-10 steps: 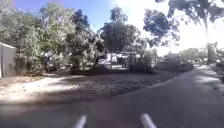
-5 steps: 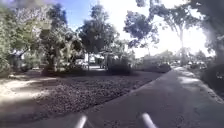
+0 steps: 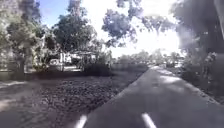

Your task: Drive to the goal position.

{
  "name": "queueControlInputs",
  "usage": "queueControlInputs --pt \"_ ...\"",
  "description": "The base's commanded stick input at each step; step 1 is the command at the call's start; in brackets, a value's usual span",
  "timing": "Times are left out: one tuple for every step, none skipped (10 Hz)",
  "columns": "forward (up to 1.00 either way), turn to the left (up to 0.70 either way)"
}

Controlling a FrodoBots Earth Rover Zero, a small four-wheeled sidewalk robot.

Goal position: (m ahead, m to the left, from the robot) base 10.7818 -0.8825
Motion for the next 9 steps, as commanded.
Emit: queueControlInputs --pt "1.00 -0.40" --pt "1.00 -0.40" --pt "1.00 -0.40" --pt "1.00 -0.40" --pt "1.00 -0.36" --pt "1.00 -0.03" --pt "1.00 0.00" --pt "1.00 0.00" --pt "1.00 0.00"
